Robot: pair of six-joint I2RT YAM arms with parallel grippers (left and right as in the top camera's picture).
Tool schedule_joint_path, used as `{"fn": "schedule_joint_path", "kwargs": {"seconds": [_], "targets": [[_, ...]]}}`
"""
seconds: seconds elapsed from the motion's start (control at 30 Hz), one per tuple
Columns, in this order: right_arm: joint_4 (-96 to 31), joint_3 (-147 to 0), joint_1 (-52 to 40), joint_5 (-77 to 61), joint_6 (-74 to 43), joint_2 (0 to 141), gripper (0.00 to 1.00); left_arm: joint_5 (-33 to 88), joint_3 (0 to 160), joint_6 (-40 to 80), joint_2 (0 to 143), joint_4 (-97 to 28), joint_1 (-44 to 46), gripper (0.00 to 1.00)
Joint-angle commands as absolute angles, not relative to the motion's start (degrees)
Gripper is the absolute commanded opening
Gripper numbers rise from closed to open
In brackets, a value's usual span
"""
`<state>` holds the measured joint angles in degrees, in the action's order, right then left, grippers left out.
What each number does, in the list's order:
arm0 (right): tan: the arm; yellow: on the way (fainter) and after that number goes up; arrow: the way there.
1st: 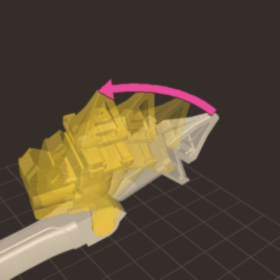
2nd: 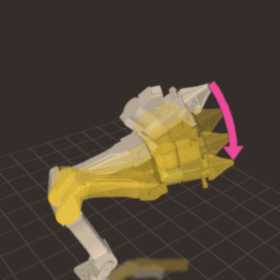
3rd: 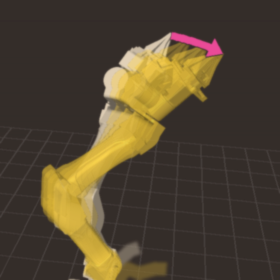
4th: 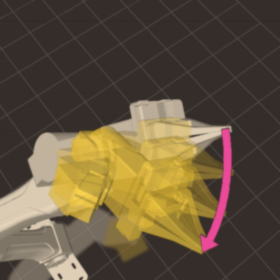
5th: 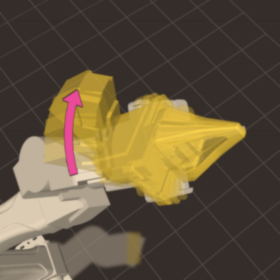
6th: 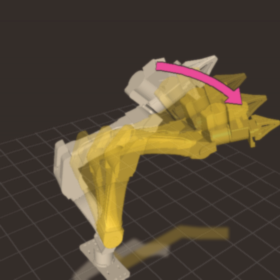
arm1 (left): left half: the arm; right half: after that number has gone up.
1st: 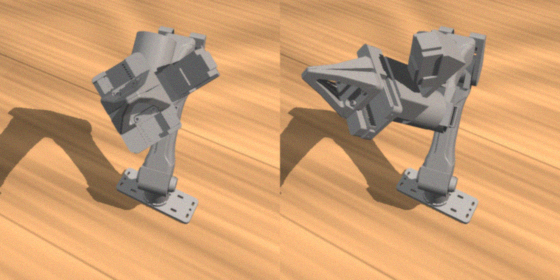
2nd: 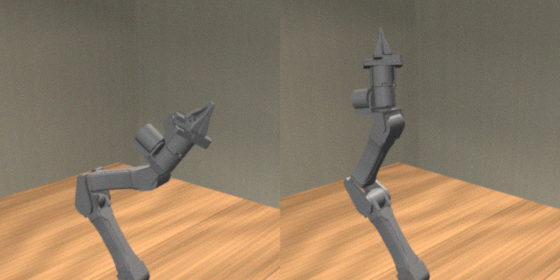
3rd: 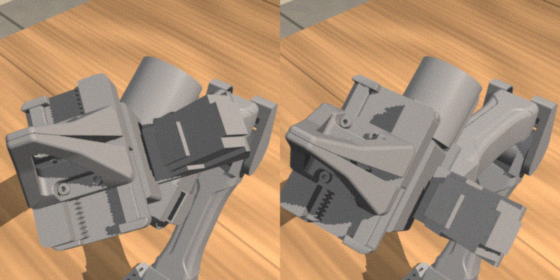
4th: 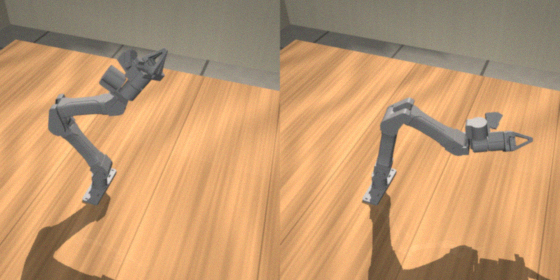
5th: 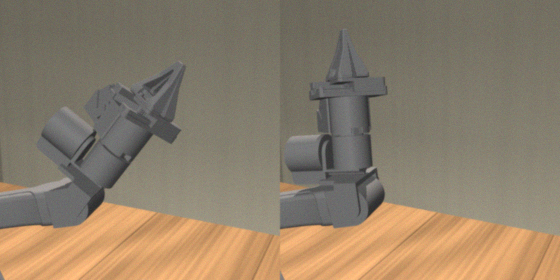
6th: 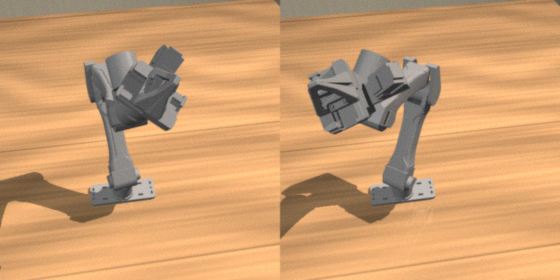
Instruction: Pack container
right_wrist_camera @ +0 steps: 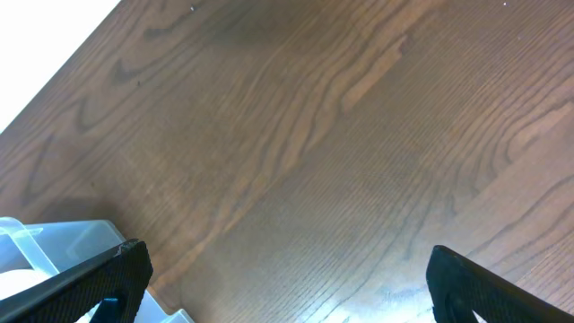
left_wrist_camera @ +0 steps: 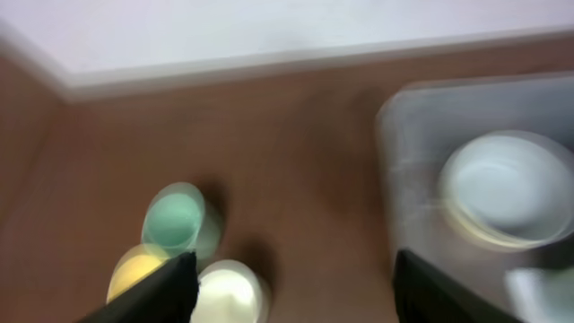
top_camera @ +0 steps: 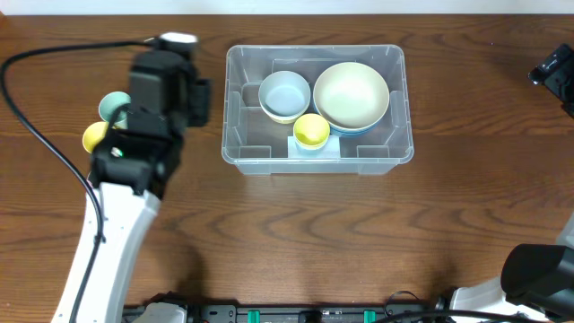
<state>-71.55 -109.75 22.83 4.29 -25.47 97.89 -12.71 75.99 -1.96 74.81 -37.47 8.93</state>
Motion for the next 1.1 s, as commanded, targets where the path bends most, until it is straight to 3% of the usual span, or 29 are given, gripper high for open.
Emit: {"fn": "schedule_joint_path", "kwargs": {"seconds": [0.0,0.23,0.6,0.67,0.77,0.9,1.07], "targets": [[-71.6,-109.7,22.9,4.3,-26.3,98.2,0.99,-11.1,75.5,5.7,79.9,-42.8,2.9,0.7],[-71.6,-109.7,22.9,4.3,-26.3,98.2,0.99,-4.4,75.5,6.3,93.4,-50.8,-3.9,0.7],[-71.6,-109.7,22.9,4.3,-26.3,98.2,0.99,-1.7,75.3,5.4,104.5,-50.7,-4.2,0.68],[-71.6,-109.7,22.9,4.3,-26.3,98.2,0.99,-1.7,75.2,5.4,105.2,-50.7,-4.2,0.59],[-71.6,-109.7,22.9,4.3,-26.3,98.2,0.99,-1.7,75.2,5.4,105.4,-50.6,-4.2,0.33],[-71.6,-109.7,22.9,4.3,-26.3,98.2,0.99,-1.7,75.2,5.4,105.3,-50.2,-4.2,0.09],[-71.6,-109.7,22.9,4.3,-26.3,98.2,0.99,-1.7,75.3,5.5,105.0,-50.1,-4.2,0.06]]}}
